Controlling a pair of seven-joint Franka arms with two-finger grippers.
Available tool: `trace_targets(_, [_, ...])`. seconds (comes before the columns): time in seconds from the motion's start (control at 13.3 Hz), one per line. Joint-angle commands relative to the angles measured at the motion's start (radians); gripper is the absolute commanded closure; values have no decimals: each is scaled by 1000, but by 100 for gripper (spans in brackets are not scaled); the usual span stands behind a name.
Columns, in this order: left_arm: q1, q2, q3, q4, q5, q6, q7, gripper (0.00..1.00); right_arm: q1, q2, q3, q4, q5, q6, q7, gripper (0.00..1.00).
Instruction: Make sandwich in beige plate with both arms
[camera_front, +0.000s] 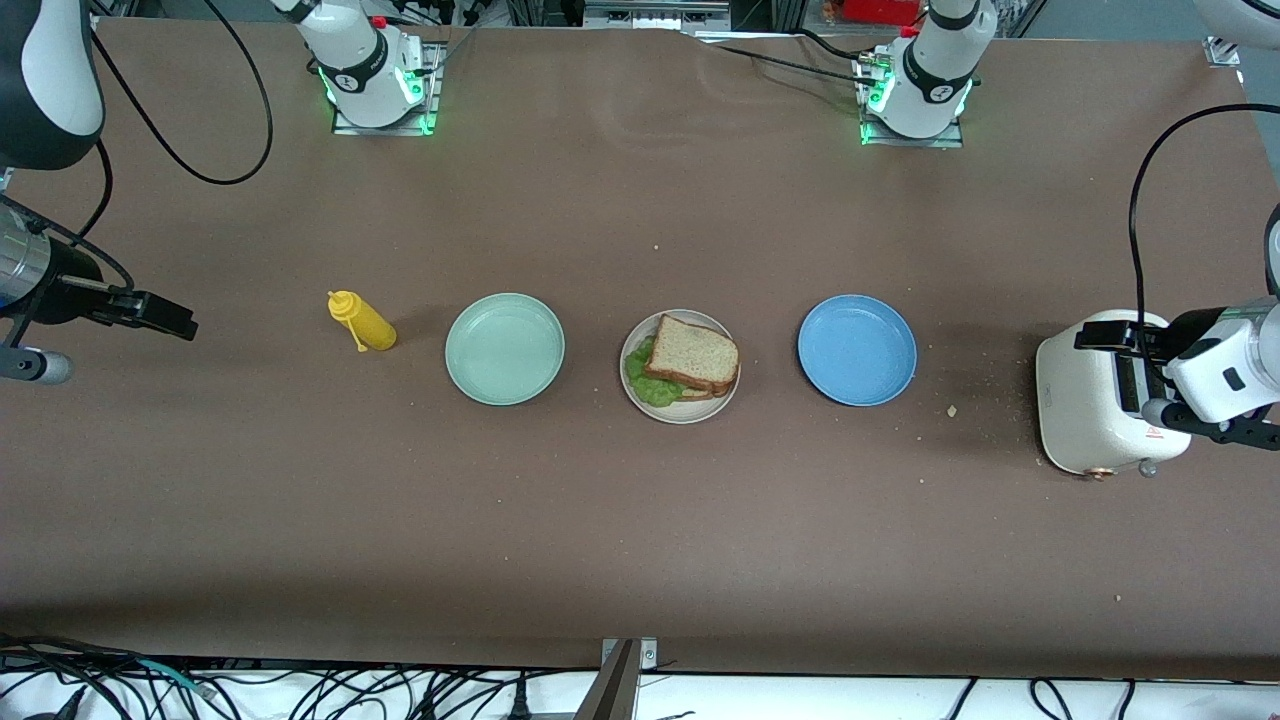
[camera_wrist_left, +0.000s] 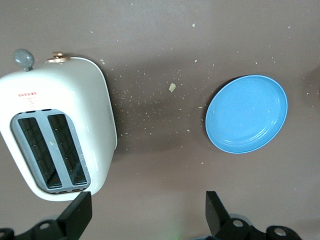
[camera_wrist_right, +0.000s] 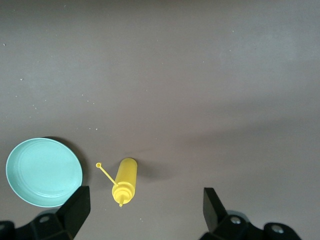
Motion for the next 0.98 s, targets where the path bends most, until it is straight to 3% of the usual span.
trace_targets(0.0, [-1, -47, -6, -14, 39, -9, 13, 0, -10, -14, 13, 5, -2, 1, 14, 0])
trace_targets(0.6, [1, -150, -11, -41, 29, -43, 16, 0, -10, -33, 12, 5, 1, 1, 28, 0])
trace_targets(0.9, [-1, -211, -24, -118, 24, 26, 2, 0, -10, -33, 13, 5, 1, 3, 28, 0])
